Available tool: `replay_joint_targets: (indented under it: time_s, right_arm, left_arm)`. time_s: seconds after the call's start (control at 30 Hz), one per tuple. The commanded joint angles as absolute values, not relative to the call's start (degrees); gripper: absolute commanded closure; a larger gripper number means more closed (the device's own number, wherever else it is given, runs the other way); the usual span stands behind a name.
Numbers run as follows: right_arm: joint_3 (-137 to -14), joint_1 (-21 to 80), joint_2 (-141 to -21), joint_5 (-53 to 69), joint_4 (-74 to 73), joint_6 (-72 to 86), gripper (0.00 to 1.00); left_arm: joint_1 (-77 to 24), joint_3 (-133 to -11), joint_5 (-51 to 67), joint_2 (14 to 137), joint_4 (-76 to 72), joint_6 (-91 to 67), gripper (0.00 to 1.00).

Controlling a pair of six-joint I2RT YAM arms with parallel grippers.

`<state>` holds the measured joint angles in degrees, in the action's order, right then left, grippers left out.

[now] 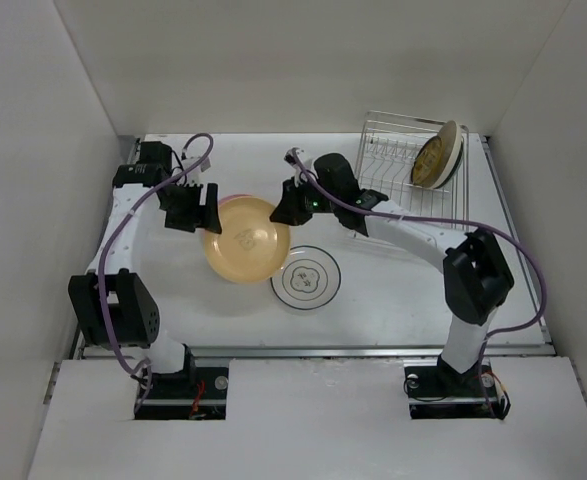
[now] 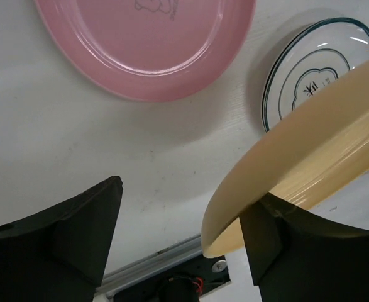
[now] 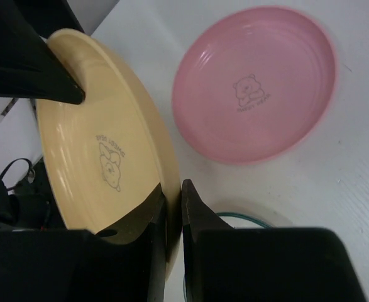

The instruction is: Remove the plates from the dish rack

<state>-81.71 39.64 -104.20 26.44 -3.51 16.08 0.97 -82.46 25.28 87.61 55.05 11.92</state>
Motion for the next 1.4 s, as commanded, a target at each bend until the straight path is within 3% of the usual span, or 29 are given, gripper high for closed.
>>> replay_joint_targets:
  time_s: [0.0, 0.07, 0.13, 0.17, 0.2, 0.43, 0.47, 0.5, 0.57, 0.7, 0.87, 1.2, 1.3, 1.37]
  right_arm:
    - [-83.58, 39.46, -105.38, 31.82, 5.79, 20.03, 1.00]
    - [-83.58, 40.07, -106.17, 32.52, 6.59, 20.56, 1.00]
    - [-83.58, 40.08, -107.48, 32.52, 6.59, 20.57, 1.00]
    - [-84.11, 40.08, -107.49, 32.52, 6.59, 20.57, 1.00]
    - [-84.11, 40.08, -108.10, 32.52, 6.59, 20.57, 1.00]
    - [-88.14, 40.08, -110.73, 28.40, 2.05, 21.09, 0.98]
    - [-89.29, 40.08, -110.74, 27.61, 0.89, 21.09, 0.76]
    - [-90.25, 40.08, -111.61, 26.47, -0.17, 21.09, 0.64]
    - [-92.72, 40.08, -111.62, 24.10, -2.71, 21.09, 0.49]
    - [-92.56, 38.94, -109.08, 18.39, -4.65, 22.23, 0.36]
    - [-87.73, 34.82, -102.67, 11.34, -5.80, 23.47, 0.34]
    - [-82.18, 33.49, -96.77, 10.28, -7.03, 22.24, 0.33]
    - [-81.56, 33.49, -96.25, 10.28, -7.03, 22.24, 0.33]
    - [-81.04, 33.49, -96.24, 10.28, -6.51, 22.24, 0.33]
  left_arm:
    - [0.44, -81.83, 23.47, 88.15, 55.37, 13.62, 0.33]
    - [-0.08, -81.30, 22.68, 88.85, 55.37, 13.62, 0.51]
    - [-0.09, -80.78, 21.98, 88.86, 55.37, 13.62, 0.74]
    - [-0.09, -80.77, 21.97, 88.86, 55.37, 13.62, 0.92]
    - [-0.09, -80.77, 21.97, 88.86, 55.37, 13.10, 1.00]
    - [-0.09, -81.39, 19.69, 91.41, 55.89, 11.78, 1.00]
    - [-0.09, -82.17, 19.69, 92.28, 55.90, 11.08, 1.00]
    - [0.43, -82.70, 19.69, 92.29, 55.90, 10.20, 1.00]
    - [1.84, -85.68, 20.82, 93.86, 55.29, 9.33, 1.00]
    - [4.56, -88.41, 20.22, 95.36, 52.92, 6.69, 1.00]
    - [6.50, -91.49, 20.74, 101.67, 50.63, 4.31, 1.00]
    - [6.50, -98.34, 24.52, 118.29, 55.28, 5.62, 1.00]
    - [5.89, -99.05, 19.37, 119.62, 55.29, 6.15, 1.00]
    - [4.31, -98.35, 15.93, 119.62, 54.32, 6.15, 0.89]
